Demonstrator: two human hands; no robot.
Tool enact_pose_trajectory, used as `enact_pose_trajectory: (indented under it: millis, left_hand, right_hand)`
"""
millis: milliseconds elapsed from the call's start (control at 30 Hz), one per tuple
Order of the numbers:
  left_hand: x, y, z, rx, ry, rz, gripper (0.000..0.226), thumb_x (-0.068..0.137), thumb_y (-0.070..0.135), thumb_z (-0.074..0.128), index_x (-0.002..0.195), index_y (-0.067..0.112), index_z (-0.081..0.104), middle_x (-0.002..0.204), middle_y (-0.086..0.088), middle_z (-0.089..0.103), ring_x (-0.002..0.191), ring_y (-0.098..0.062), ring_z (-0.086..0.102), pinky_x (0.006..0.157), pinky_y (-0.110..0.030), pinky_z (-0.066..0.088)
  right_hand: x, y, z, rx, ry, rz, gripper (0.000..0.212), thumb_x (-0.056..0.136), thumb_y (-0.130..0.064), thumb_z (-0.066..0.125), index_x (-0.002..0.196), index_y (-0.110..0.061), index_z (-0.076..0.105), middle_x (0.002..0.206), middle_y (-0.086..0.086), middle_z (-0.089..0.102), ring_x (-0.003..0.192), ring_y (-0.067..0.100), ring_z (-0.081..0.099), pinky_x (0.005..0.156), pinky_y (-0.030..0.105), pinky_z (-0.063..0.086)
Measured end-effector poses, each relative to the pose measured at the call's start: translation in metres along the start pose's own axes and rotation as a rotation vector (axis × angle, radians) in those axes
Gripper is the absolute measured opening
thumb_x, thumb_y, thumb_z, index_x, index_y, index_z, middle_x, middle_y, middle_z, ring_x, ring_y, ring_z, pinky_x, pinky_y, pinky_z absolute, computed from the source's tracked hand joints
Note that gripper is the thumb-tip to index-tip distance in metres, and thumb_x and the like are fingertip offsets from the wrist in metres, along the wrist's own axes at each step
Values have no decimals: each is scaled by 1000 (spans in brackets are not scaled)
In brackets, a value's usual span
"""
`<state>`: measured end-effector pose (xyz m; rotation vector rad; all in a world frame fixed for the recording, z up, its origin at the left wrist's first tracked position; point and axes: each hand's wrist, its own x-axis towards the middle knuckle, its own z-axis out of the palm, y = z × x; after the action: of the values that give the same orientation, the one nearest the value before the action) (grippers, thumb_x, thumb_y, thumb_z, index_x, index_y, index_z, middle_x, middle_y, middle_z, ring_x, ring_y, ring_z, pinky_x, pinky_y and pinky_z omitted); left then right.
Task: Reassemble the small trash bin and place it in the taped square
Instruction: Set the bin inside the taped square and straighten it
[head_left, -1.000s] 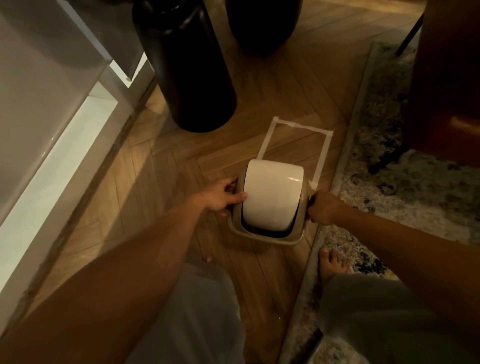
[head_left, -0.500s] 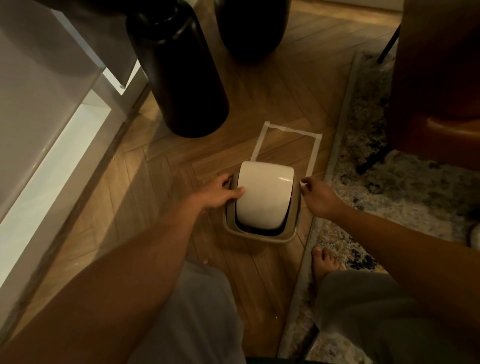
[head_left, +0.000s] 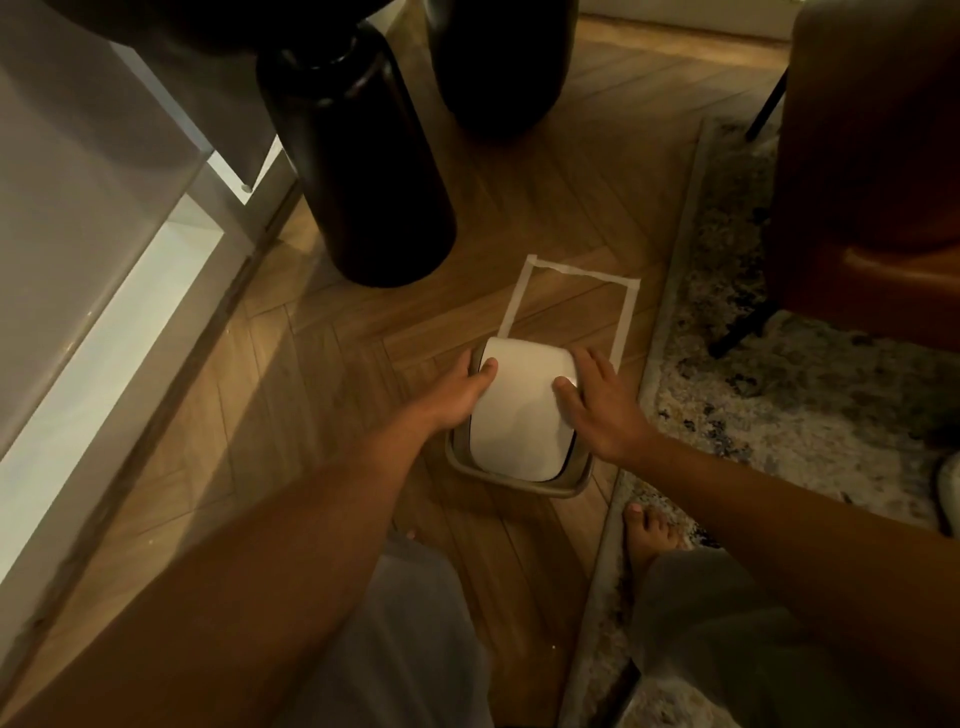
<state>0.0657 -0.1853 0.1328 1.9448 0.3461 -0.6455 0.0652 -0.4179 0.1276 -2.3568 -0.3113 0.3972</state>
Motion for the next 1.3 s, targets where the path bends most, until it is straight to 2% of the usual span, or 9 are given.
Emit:
enact_pose_trajectory:
  millis: [167,333,600,800,900,967,1100,1233,1300]
  left_hand:
    - [5,-1,0,-61,-1,5,67,103,49,46,160,27,20,160,-1,35,139,-16,35,100,-26,25]
    - [4,-8,-1,-58,29,22,63,101,46,53,156,29,31,156,-1,43,140,-23,41,110,-38,33]
    - [-3,-17,5,-2,50,31,68,97,58,51,155,28,32,154,-2,45,139,-27,43,112,-46,36]
    - [-4,-27,12,-38,47,-20,76,96,68,40,157,25,27,155,-5,41,138,-29,43,98,-35,36]
    - [-2,-28,16,-61,33,-34,87,89,75,41,158,26,23,156,-5,40,138,-31,44,112,-49,37]
    - [-1,-31,16,-62,28,-37,94,81,81,41,158,29,22,155,-5,42,136,-29,46,112,-53,38]
    - [0,-34,22,-95,25,-7,92,84,79,44,158,31,19,155,-1,39,127,-16,43,101,-37,39]
    - [0,-40,31,-73,-16,48,108,66,95,45,156,41,15,158,0,35,128,-18,45,98,-36,46]
    - [3,-45,35,-4,21,112,109,65,96,46,155,47,8,159,1,32,130,-19,44,101,-40,47]
  right_hand:
    - [1,1,-4,43,-28,70,60,105,-50,38,154,-15,29,152,8,37,133,28,45,107,50,43]
    - [-5,-3,-2,262,-1,206,50,99,-56,51,138,-26,39,133,-2,59,120,21,59,99,45,51]
    - [-26,-5,16,275,148,293,54,98,-54,52,139,-20,43,134,1,49,123,24,55,102,46,50]
    - [-45,-9,54,457,250,359,75,96,-61,50,158,-29,22,151,1,48,136,24,49,110,53,45]
    - [-47,-9,63,525,304,391,74,93,-68,49,156,-36,24,149,-3,50,134,20,51,110,53,46]
    - [-47,-6,65,539,300,392,73,92,-70,49,154,-38,27,145,-5,53,130,18,53,108,52,48]
    - [-47,2,63,556,299,357,71,93,-68,51,154,-42,26,146,-7,53,131,17,53,108,50,48]
    - [-51,11,58,556,316,385,84,88,-74,52,157,-35,26,150,-3,49,136,20,50,109,52,47]
    - [-53,12,54,550,326,361,87,86,-73,58,156,-36,25,150,-5,49,134,17,52,106,51,50]
